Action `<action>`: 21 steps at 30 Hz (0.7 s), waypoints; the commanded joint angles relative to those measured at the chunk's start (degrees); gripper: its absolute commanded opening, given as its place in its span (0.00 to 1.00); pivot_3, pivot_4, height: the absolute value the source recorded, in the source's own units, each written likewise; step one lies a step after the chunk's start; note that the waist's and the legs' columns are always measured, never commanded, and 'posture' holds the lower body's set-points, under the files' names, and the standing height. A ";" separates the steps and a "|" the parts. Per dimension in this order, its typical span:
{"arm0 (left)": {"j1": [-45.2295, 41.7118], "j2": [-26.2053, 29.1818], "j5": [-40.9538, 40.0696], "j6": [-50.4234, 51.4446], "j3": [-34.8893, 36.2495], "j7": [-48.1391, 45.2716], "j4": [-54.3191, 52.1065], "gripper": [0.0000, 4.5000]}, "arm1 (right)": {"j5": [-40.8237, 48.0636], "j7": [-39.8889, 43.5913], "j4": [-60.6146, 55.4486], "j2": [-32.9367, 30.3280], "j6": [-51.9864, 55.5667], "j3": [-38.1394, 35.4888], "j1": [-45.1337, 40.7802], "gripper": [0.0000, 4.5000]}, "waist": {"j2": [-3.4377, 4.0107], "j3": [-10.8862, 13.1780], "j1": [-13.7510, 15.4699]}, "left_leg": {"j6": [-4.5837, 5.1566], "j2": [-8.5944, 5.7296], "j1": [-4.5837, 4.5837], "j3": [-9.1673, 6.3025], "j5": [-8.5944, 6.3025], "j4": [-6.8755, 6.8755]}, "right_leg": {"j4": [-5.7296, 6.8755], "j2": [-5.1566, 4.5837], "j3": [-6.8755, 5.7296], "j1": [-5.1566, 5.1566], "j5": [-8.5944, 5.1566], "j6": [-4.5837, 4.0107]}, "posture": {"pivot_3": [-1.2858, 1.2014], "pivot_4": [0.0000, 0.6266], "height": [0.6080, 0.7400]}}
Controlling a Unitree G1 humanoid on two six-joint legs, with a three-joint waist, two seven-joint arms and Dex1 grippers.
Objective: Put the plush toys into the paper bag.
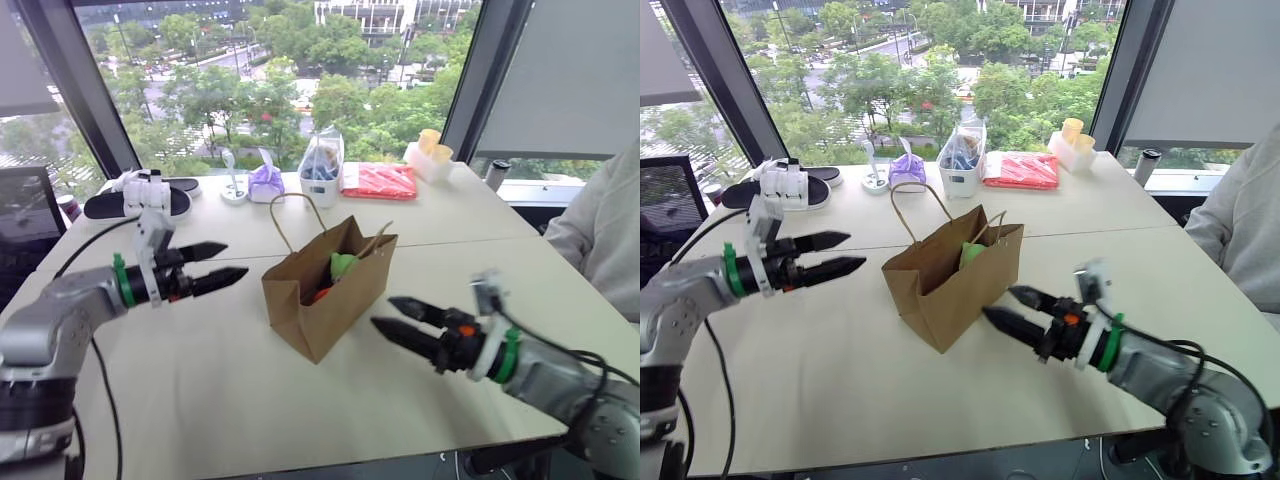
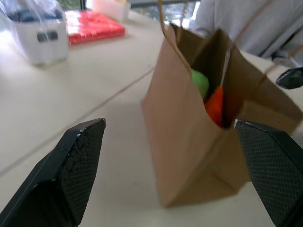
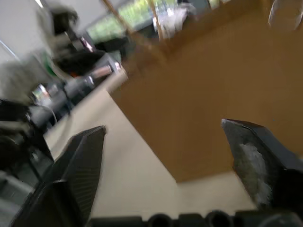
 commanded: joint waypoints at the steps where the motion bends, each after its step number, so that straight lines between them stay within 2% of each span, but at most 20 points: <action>1: 1.23 -1.00 0.13 -2.31 -0.34 1.98 -4.33 1.00 | -5.70 1.53 1.02 2.30 -3.94 4.66 -3.74 0.47 | 0.00 0.00 0.07 | 0.00 0.00 -0.01 0.00 0.00 0.00 | 0.00 0.00 0.00 0.00 0.00 0.00 | 0.52 0.24 1.00; 5: 1.84 -2.85 1.92 -5.19 -3.33 2.97 -5.43 1.00 | -9.39 1.10 4.09 5.84 -4.93 8.28 -8.24 0.02 | -0.01 -0.01 0.10 | -0.02 0.00 0.02 0.00 0.01 0.01 | -0.01 0.01 -0.01 0.04 0.00 -0.01 | 0.52 0.24 1.00; 17: 3.27 -6.33 3.29 -7.31 -11.61 4.08 -10.50 1.00 | -8.69 2.54 4.31 9.53 -2.15 9.86 -12.01 0.01 | -0.01 -0.01 -0.02 | -0.02 -0.01 0.00 -0.02 0.00 -0.05 | -0.02 0.00 0.00 -0.02 0.00 -0.01 | 0.52 0.24 1.00; 21: 3.54 -9.12 2.68 -6.49 -13.30 6.47 -12.25 1.00 | -9.21 2.67 4.39 10.42 -1.59 11.03 -12.45 0.01 | -0.01 -0.01 -0.02 | -0.01 0.00 0.00 -0.02 0.00 -0.04 | -0.03 0.01 0.00 -0.01 0.00 -0.02 | 0.52 0.24 1.00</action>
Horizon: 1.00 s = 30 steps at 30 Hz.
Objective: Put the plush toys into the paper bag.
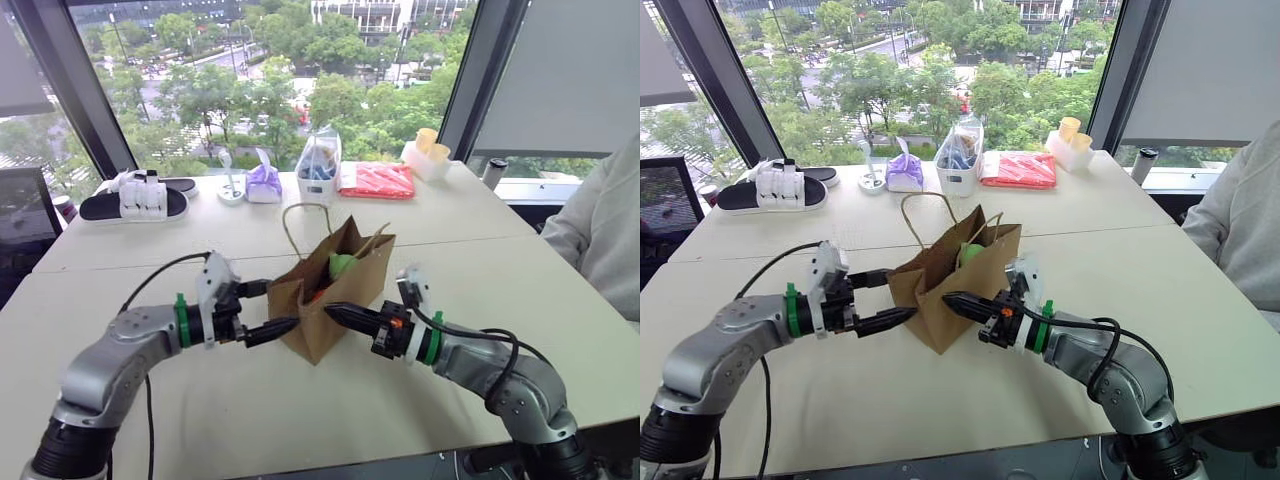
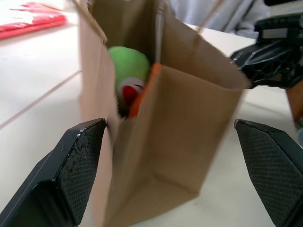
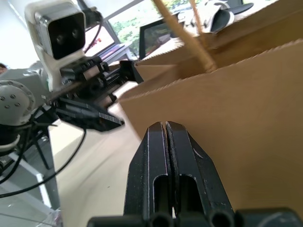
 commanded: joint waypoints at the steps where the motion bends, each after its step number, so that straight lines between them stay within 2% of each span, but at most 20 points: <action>1: 0.00 -1.32 -0.80 0.11 -0.85 1.91 -3.40 1.00 | 0.23 0.38 -1.60 1.02 0.06 0.59 -1.25 0.01 | 0.00 0.00 0.00 | 0.00 0.00 0.00 0.00 0.00 0.00 | 0.00 0.00 0.00 0.00 0.00 0.00 | 0.52 0.24 1.00; 9: -0.03 -3.73 2.55 -1.25 -4.03 5.64 -2.96 1.00 | -3.11 -0.96 0.74 3.53 -0.75 1.88 -2.18 0.01 | 0.00 0.00 0.02 | 0.00 -0.01 0.02 0.01 0.00 0.02 | 0.01 0.01 0.00 0.01 0.00 0.00 | 0.52 0.24 1.00; 17: -1.22 -5.29 9.34 -5.92 -8.68 6.82 1.14 1.00 | -5.40 -0.61 2.10 4.45 -1.46 1.25 -2.65 0.01 | 0.00 0.00 0.10 | 0.00 -0.02 0.01 0.01 0.00 0.01 | 0.00 0.01 -0.01 0.01 0.00 0.00 | 0.52 0.24 1.00; 18: -1.29 -5.54 9.99 -6.29 -9.14 6.95 1.31 0.91 | -5.47 -0.53 1.96 4.41 -1.48 1.18 -2.57 0.00 | 0.00 0.00 0.09 | 0.00 -0.02 0.01 0.01 0.00 0.02 | 0.00 0.01 0.00 0.01 0.00 0.00 | 0.52 0.24 1.00; 20: -1.43 -6.26 10.91 -7.05 -9.68 7.35 1.72 0.82 | -5.02 -0.46 1.49 4.40 -1.39 0.56 -2.54 0.00 | 0.00 0.00 0.05 | 0.00 -0.02 0.01 0.01 0.00 0.01 | 0.00 0.00 0.00 0.01 0.00 0.00 | 0.52 0.24 1.00; 27: -2.24 -8.03 11.98 -7.53 -9.68 8.43 2.44 0.08 | 0.61 0.63 -2.33 3.34 1.52 -2.47 -1.27 0.00 | 0.00 0.00 0.10 | 0.00 -0.02 0.00 0.00 0.00 0.01 | 0.00 0.00 -0.01 0.01 0.00 0.00 | 0.52 0.24 1.00; 28: -2.57 -8.04 11.88 -7.58 -9.37 8.49 2.55 0.01 | 2.12 0.96 -3.19 2.75 2.26 -3.26 -0.60 0.00 | 0.00 0.00 0.08 | 0.00 -0.02 0.00 -0.01 0.00 0.01 | 0.00 0.00 -0.01 0.01 0.00 0.00 | 0.52 0.24 1.00; 30: -3.28 -7.98 11.65 -8.07 -8.49 8.50 2.85 0.01 | 5.13 1.73 -4.64 1.44 3.66 -5.02 0.90 0.00 | 0.00 0.00 0.17 | 0.00 -0.02 0.00 -0.01 0.00 0.01 | 0.00 0.00 -0.01 0.01 0.00 0.01 | 0.52 0.24 1.00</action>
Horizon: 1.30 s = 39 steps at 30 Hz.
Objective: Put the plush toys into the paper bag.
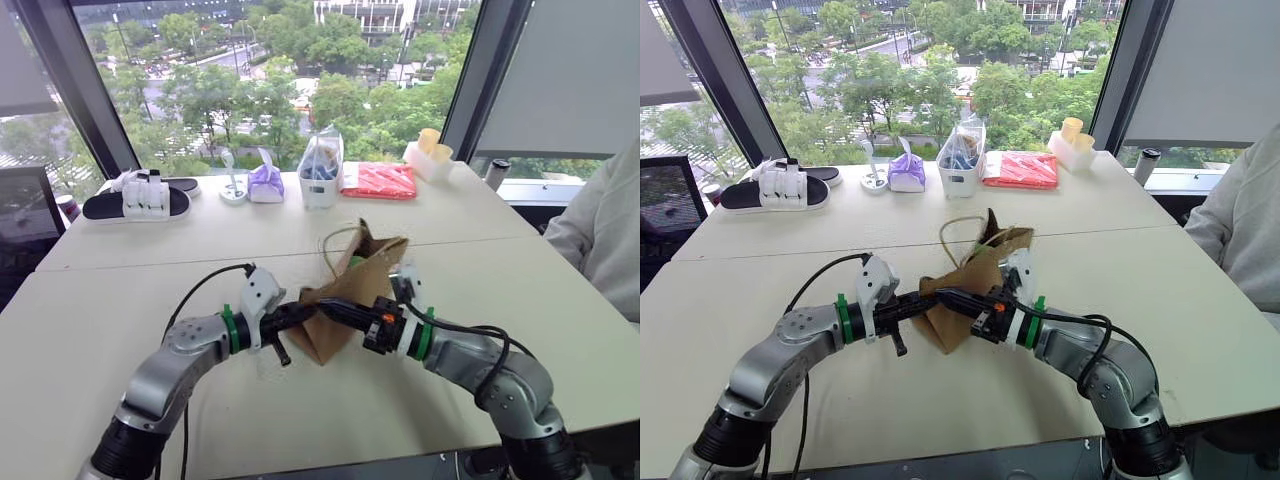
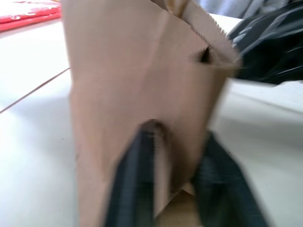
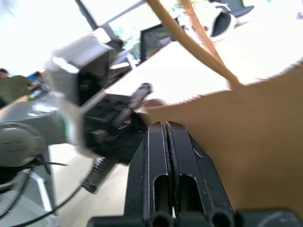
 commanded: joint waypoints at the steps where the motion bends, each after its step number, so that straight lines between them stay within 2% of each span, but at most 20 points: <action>1: -1.93 0.48 0.04 -2.43 2.01 -0.53 -0.66 0.01 | 6.54 2.25 -4.76 -2.73 2.12 -4.10 2.52 0.00 | 0.00 0.00 0.22 | 0.00 0.00 -0.01 0.00 0.00 0.00 | -0.01 0.00 0.00 0.00 0.00 0.00 | 0.52 0.24 1.00; 4: -3.46 6.22 5.52 -11.26 -0.64 -7.21 0.91 0.01 | 7.77 5.31 -6.16 -7.13 3.12 -4.85 6.14 0.00 | 0.01 0.00 0.64 | 0.01 0.00 -0.02 0.02 -0.01 0.00 | -0.06 0.00 0.00 0.00 0.00 0.00 | 0.52 0.24 1.00; 6: -6.69 7.33 5.38 -18.61 0.11 -12.33 5.23 0.01 | 7.79 5.77 -5.58 -8.09 3.00 -4.80 6.74 0.00 | 0.02 0.01 0.80 | 0.01 0.02 0.00 0.08 -0.01 -0.03 | -0.09 0.00 -0.01 0.01 -0.01 -0.01 | 0.52 0.24 1.00; 12: -21.62 5.83 3.43 -27.59 2.48 -21.67 24.49 0.01 | 4.77 6.78 -3.44 -9.21 1.51 -3.67 6.87 0.00 | -0.02 0.00 1.31 | 0.02 -0.02 -0.02 0.04 0.00 0.09 | -0.11 -0.02 -0.09 0.12 0.00 0.00 | 0.52 0.24 1.00; 17: -28.14 5.20 6.32 -36.21 2.19 -27.17 40.85 0.01 | 4.88 6.07 -4.32 -9.03 1.09 -4.56 8.46 0.00 | -0.02 -0.01 0.78 | 0.02 -0.01 0.00 0.04 0.00 0.01 | -0.08 -0.02 -0.11 0.00 0.00 0.02 | 0.52 0.24 1.00; 21: -33.24 3.13 12.24 -49.14 -0.11 -30.14 57.99 0.01 | 4.82 5.22 -5.44 -8.92 0.91 -4.90 10.39 0.00 | -0.03 -0.01 1.13 | 0.01 -0.01 -0.05 0.00 0.00 0.02 | -0.08 -0.02 -0.16 -0.02 0.00 0.03 | 0.52 0.24 1.00; 27: -37.77 0.86 15.26 -57.67 0.26 -31.75 69.97 0.01 | 4.91 4.19 -6.11 -8.94 0.79 -5.17 11.18 0.00 | -0.13 0.00 1.16 | 0.06 -0.11 -0.08 -0.06 -0.02 0.12 | -0.14 -0.07 -0.17 0.09 0.01 0.04 | 0.52 0.24 1.00; 29: -38.55 0.86 15.66 -57.76 0.50 -32.42 71.82 0.13 | 4.97 4.09 -6.22 -8.99 0.80 -5.24 11.42 0.00 | -0.14 0.00 1.09 | 0.06 -0.10 -0.08 -0.07 -0.02 0.11 | -0.09 -0.07 -0.17 0.07 0.00 0.05 | 0.52 0.24 1.00; 31: -38.86 0.93 15.65 -57.56 0.88 -32.90 72.66 0.29 | 4.91 4.17 -6.18 -9.12 0.76 -5.21 11.52 0.00 | -0.14 0.00 0.95 | 0.06 -0.10 -0.04 -0.07 -0.02 0.10 | -0.05 -0.06 -0.18 0.05 0.00 0.06 | 0.52 0.24 1.00; 32: -38.76 0.98 15.25 -57.39 1.40 -32.85 72.45 0.43 | 4.84 4.30 -6.05 -9.23 0.80 -5.16 11.38 0.00 | -0.14 0.00 0.86 | 0.07 -0.09 -0.04 -0.06 -0.02 0.09 | -0.03 -0.05 -0.18 0.03 0.00 0.06 | 0.52 0.24 1.00; 33: -38.63 1.02 14.81 -57.33 1.97 -32.66 72.10 0.52 | 4.82 4.38 -5.86 -9.28 0.87 -5.11 11.15 0.00 | -0.14 0.00 0.78 | 0.06 -0.09 -0.04 -0.06 -0.02 0.08 | -0.02 -0.05 -0.17 0.02 0.00 0.06 | 0.52 0.24 1.00; 37: -37.42 1.65 13.94 -56.20 4.04 -30.67 69.53 0.98 | 4.71 5.00 -5.12 -9.59 1.06 -4.85 10.51 0.00 | -0.14 0.00 0.81 | 0.06 -0.08 -0.06 -0.08 -0.02 0.09 | 0.00 -0.04 -0.18 0.01 0.00 0.06 | 0.52 0.24 1.00; 39: -37.06 1.76 14.14 -55.96 4.53 -30.09 68.80 0.99 | 4.69 5.10 -4.98 -9.64 1.09 -4.79 10.40 0.00 | -0.14 0.00 0.89 | 0.06 -0.08 -0.05 -0.08 -0.02 0.10 | 0.00 -0.04 -0.17 0.01 0.00 0.06 | 0.52 0.24 1.00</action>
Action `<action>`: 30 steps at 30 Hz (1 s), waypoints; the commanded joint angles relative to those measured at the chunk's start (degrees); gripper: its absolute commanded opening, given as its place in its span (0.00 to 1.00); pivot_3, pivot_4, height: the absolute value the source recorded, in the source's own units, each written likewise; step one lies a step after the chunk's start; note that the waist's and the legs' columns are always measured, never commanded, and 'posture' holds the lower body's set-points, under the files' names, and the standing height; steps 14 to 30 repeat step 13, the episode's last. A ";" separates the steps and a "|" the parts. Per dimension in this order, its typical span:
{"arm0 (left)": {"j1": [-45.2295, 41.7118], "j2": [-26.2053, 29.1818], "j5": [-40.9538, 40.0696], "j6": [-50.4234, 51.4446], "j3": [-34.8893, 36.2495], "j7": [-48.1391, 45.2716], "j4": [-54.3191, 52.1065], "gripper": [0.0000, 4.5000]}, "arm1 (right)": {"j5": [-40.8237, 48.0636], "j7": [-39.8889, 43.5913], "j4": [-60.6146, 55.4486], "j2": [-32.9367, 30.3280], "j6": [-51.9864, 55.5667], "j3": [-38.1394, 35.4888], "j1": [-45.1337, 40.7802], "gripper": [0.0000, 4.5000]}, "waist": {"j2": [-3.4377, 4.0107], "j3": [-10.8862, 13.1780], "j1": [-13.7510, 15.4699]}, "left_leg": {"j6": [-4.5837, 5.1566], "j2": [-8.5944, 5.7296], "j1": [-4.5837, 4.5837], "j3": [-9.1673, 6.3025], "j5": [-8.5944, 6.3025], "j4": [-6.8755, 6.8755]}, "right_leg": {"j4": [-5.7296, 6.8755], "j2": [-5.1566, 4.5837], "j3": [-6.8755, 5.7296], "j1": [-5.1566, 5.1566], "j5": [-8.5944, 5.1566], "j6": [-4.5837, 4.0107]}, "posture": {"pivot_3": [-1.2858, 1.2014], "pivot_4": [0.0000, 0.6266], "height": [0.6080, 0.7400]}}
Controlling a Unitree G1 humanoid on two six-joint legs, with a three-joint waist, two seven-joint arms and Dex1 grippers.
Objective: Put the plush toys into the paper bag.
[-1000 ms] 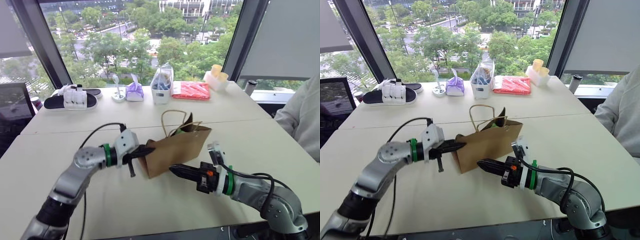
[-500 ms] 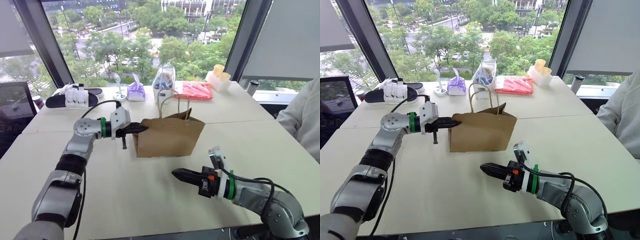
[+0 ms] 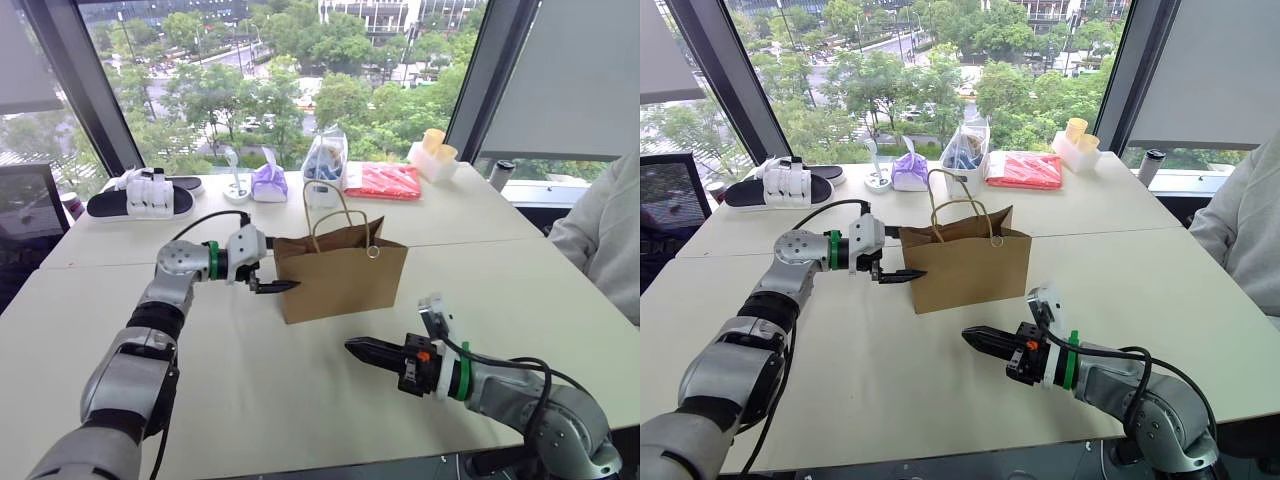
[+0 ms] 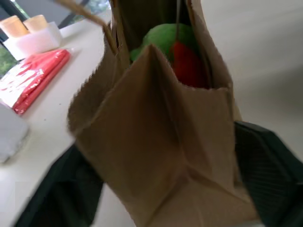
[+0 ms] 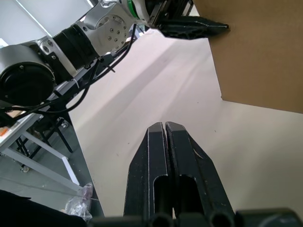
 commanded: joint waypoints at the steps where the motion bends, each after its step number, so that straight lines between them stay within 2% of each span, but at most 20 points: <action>1: 0.35 1.76 -0.63 1.92 1.87 0.92 -3.13 0.99 | 0.34 0.82 -1.03 -0.45 -0.93 -0.68 -0.77 0.00 | 0.00 0.00 0.11 | 0.00 0.00 0.00 0.00 0.00 0.00 | 0.00 0.00 0.00 0.00 0.00 0.00 | 0.52 0.24 1.00; 3: 5.13 5.75 -3.24 11.62 3.42 -0.14 -12.01 0.99 | 0.26 1.30 -1.03 -0.86 -0.86 -0.53 -0.47 0.00 | 0.01 0.00 -0.39 | 0.00 0.00 0.00 0.01 0.00 -0.01 | 0.00 0.00 0.00 0.00 0.00 0.00 | 0.52 0.24 1.00; 5: 13.52 11.04 -10.91 26.90 7.21 -0.66 -27.96 0.99 | 0.25 1.90 -0.58 -1.33 -0.92 -0.85 -0.39 0.00 | 0.02 0.00 -1.65 | 0.01 0.03 0.04 0.01 -0.01 -0.08 | 0.07 0.01 0.04 -0.05 0.00 0.00 | 0.52 0.24 1.00; 7: 25.43 15.98 -18.97 41.07 12.92 2.46 -45.44 0.99 | 0.63 2.18 0.01 -1.78 -0.84 -1.68 -0.54 0.00 | 0.02 0.01 -2.53 | 0.08 0.07 0.04 -0.10 -0.06 -0.18 | 0.18 0.05 0.12 -0.22 0.00 -0.01 | 0.52 0.24 1.00; 10: 38.83 18.15 -25.32 51.52 20.03 9.78 -62.86 0.99 | 1.38 2.06 -0.11 -2.45 -0.63 -3.29 -0.11 0.00 | 0.07 0.03 -2.49 | 0.07 0.06 0.01 -0.29 -0.17 -0.22 | 0.08 0.04 0.15 -0.27 0.00 -0.03 | 0.52 0.24 1.00; 13: 53.32 17.30 -28.72 59.53 27.56 17.94 -77.36 0.99 | 1.55 0.44 -0.64 -2.98 -0.65 -5.95 -0.12 0.00 | 0.09 0.04 -1.38 | 0.04 0.05 0.08 -0.24 -0.22 -0.12 | -0.04 0.04 0.16 -0.10 -0.01 -0.05 | 0.52 0.24 1.00; 30: 53.32 17.30 -28.72 59.53 27.56 17.94 -77.36 0.99 | 1.55 0.44 -0.64 -2.98 -0.65 -5.95 -0.12 0.00 | 0.09 0.04 -1.38 | 0.04 0.05 0.08 -0.24 -0.22 -0.12 | -0.04 0.04 0.16 -0.10 -0.01 -0.05 | 0.52 0.24 1.00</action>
